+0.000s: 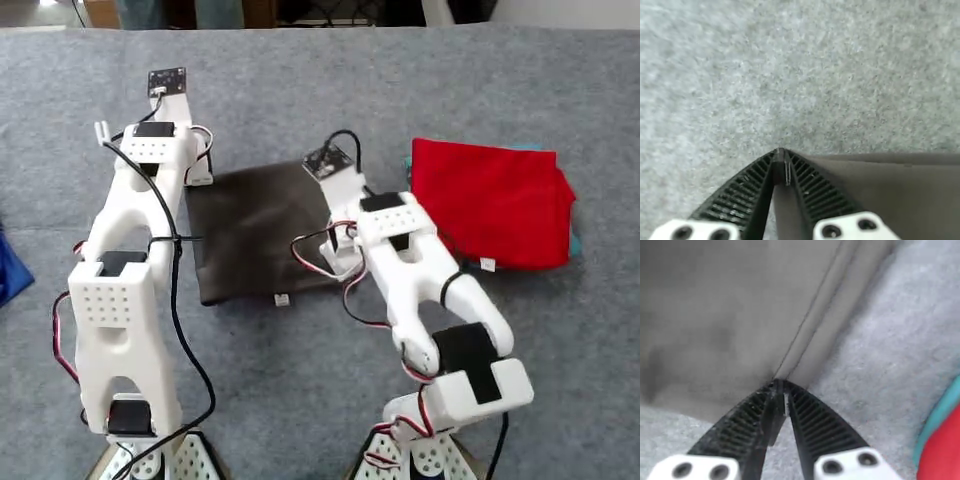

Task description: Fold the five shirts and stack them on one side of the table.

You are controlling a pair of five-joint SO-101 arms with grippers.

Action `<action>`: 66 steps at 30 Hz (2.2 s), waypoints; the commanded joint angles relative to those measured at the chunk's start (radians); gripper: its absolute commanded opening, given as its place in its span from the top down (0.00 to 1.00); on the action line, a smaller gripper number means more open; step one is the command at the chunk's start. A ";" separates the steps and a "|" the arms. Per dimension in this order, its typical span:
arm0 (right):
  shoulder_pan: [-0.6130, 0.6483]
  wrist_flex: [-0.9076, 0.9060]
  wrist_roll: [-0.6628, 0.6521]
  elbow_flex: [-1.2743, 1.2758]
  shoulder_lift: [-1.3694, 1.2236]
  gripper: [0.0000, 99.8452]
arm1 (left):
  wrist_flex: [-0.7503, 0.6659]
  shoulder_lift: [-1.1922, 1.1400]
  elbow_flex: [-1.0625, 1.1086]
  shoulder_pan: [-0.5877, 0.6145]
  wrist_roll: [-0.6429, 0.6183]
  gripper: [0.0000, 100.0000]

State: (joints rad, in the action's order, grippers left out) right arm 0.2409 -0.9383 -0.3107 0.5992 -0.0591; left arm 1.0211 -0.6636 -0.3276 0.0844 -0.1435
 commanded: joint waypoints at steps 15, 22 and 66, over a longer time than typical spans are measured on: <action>-0.141 -0.123 -0.207 -0.024 0.219 0.99 | -0.002 0.014 -0.035 0.027 0.011 0.97; -0.141 -0.129 -0.207 0.018 0.550 0.99 | 0.121 0.083 -0.120 0.027 0.032 0.97; 0.123 -0.005 0.819 0.077 0.302 0.64 | -0.358 0.832 1.125 0.239 0.046 0.97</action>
State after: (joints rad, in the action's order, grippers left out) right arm 0.3514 -0.9766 0.4626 0.7495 0.2984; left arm 0.6774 0.1281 0.8017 0.3145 -0.0852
